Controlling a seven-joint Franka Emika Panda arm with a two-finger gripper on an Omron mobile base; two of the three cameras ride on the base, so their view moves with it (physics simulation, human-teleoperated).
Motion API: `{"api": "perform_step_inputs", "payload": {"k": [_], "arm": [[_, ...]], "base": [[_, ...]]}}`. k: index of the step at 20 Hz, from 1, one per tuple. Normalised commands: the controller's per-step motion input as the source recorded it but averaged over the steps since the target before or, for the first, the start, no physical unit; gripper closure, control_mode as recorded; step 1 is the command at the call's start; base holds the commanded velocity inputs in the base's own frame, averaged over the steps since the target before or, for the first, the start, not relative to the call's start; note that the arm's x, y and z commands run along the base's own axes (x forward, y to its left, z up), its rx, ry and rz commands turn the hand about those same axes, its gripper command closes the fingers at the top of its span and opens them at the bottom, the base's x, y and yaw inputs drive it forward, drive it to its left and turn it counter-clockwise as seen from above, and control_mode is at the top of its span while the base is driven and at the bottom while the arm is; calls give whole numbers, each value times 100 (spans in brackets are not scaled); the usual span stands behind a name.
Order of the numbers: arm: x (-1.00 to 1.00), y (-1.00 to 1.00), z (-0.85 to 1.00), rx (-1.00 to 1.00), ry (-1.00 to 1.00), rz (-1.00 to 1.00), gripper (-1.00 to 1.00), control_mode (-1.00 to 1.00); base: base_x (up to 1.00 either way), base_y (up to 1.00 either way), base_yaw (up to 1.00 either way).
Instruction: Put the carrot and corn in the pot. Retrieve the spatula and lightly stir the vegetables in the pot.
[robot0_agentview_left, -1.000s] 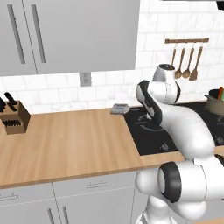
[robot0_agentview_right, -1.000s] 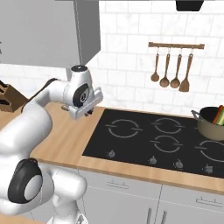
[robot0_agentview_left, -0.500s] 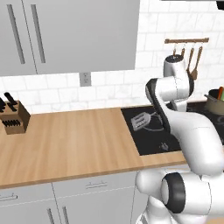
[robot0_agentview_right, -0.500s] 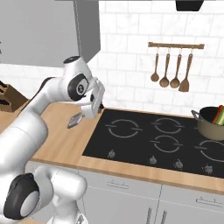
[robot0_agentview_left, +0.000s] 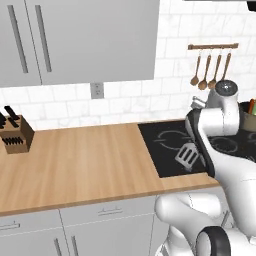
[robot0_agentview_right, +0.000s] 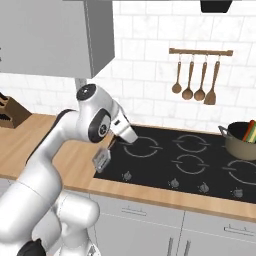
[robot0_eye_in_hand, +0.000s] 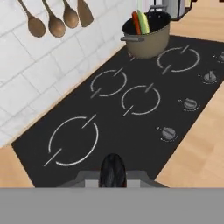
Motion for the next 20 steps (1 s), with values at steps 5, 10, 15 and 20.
{"api": "perform_step_inputs", "payload": {"k": [5, 10, 15, 20], "arm": [[0, -16, 1, -30, -7, 57, 100, -100], [1, 2, 0, -26, -10, 44, 100, -100], [6, 28, 0, -27, -8, 48, 100, -100], [0, 28, 0, -26, -7, 25, 100, 100]], "base": [[0, 0, 0], [0, 0, 0], [0, 0, 0], [-1, 2, 4]]}}
